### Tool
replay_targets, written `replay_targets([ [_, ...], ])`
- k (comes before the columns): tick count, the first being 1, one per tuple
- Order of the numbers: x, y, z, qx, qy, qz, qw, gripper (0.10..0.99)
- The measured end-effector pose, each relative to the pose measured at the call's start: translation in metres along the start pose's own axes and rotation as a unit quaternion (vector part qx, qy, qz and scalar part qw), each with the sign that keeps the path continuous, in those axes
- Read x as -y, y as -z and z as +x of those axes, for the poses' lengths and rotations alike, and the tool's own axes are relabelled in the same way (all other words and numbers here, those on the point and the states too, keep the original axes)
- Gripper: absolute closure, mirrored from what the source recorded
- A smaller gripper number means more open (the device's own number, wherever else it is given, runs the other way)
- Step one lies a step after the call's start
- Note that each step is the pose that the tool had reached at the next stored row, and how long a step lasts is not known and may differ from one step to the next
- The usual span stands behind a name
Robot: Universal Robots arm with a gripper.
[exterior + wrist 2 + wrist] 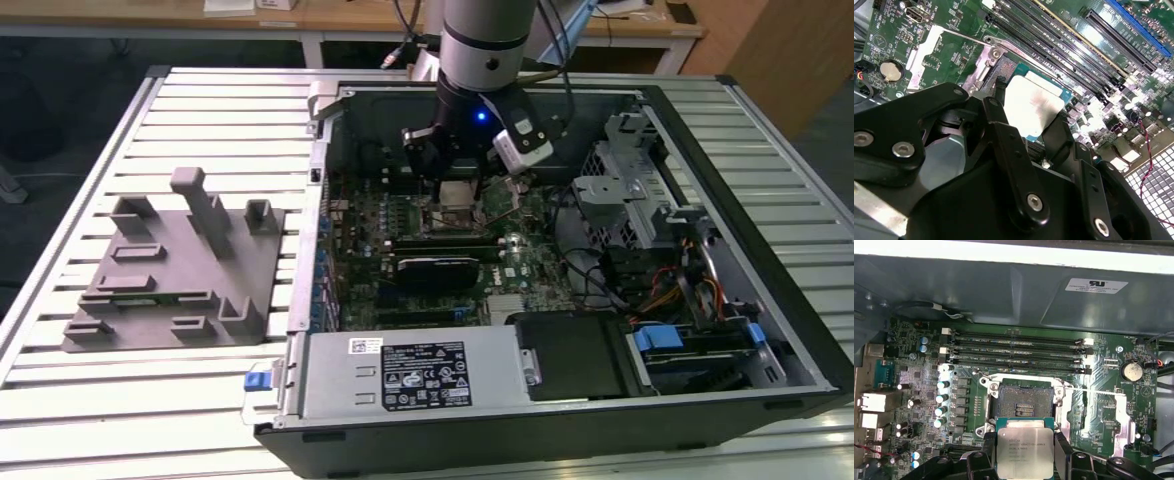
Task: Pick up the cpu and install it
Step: 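Place the cpu into insertion slot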
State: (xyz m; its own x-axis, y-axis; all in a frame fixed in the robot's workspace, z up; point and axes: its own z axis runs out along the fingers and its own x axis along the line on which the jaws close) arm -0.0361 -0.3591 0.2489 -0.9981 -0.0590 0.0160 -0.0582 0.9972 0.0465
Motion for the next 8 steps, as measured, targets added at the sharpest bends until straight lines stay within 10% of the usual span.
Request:
replay_targets([
  [8, 0.0000, -0.0001, -0.0005, 0.0005, -0.010, -0.0002, 1.0000, 0.545],
])
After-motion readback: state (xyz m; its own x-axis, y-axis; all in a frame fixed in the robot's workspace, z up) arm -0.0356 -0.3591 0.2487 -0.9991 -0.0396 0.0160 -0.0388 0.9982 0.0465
